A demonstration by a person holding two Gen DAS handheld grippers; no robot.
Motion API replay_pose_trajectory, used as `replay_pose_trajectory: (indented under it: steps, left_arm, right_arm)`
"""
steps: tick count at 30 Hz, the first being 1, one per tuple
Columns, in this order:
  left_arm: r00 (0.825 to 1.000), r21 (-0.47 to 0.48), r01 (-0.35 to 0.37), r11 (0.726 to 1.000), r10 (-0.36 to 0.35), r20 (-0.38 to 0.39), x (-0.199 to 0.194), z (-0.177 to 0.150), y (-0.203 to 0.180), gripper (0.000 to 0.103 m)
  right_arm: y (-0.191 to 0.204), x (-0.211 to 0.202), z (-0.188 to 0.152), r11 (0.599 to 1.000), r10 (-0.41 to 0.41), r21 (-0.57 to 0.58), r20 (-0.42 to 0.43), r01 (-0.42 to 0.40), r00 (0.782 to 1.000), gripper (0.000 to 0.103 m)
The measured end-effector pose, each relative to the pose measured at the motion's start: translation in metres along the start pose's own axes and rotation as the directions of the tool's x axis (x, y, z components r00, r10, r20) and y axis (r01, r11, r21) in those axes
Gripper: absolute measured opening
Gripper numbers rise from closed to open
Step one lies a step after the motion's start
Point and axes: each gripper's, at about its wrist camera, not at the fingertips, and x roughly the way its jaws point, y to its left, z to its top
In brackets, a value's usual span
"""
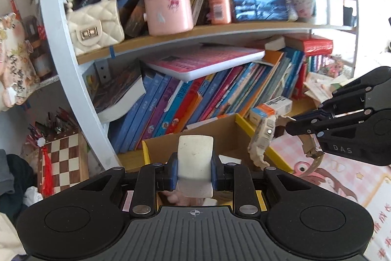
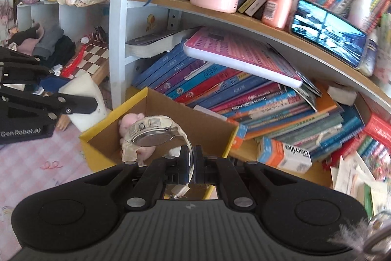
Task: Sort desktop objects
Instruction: 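Carry the white cube with the left gripper while the right gripper carries the watch over the yellow box, then lower into the box and open the left gripper while the right gripper releases the watch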
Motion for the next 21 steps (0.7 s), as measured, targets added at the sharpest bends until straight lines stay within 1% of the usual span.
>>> replay_pose_trajectory:
  steps: [5, 7, 9, 16, 19, 21]
  left_arm:
    - [0.998, -0.051, -0.005, 0.999, 0.001, -0.070, 0.043, 0.005, 0.010, 0.024]
    - [0.995, -0.052, -0.013, 0.999, 0.008, -0.096, 0.059, 0.003, 0.010, 0.024]
    - [0.993, -0.032, -0.018, 0.999, 0.014, -0.120, 0.073, -0.001, 0.007, 0.024]
    - [0.977, 0.001, 0.011, 1.000, -0.010, -0.214, 0.119, -0.023, -0.007, 0.024]
    - [0.971, 0.001, 0.016, 1.000, -0.015, -0.240, 0.130, -0.031, -0.011, 0.024]
    - [0.966, 0.022, 0.020, 1.000, -0.014, -0.256, 0.136, -0.037, -0.016, 0.024]
  right_arm:
    - [-0.008, 0.048, 0.013, 1.000, 0.003, -0.021, -0.043, -0.004, 0.999, 0.004]
    - [-0.011, 0.068, 0.015, 1.000, 0.003, -0.027, -0.067, -0.005, 0.998, 0.004]
    - [-0.014, 0.086, 0.017, 1.000, 0.005, -0.025, -0.088, -0.008, 0.996, 0.004]
    - [-0.021, 0.140, 0.023, 0.999, 0.029, -0.019, -0.135, -0.031, 0.990, 0.004]
    - [-0.017, 0.160, 0.023, 0.999, 0.035, -0.032, -0.157, -0.040, 0.987, 0.004]
    - [-0.014, 0.171, 0.022, 0.998, 0.042, -0.044, -0.174, -0.050, 0.984, 0.004]
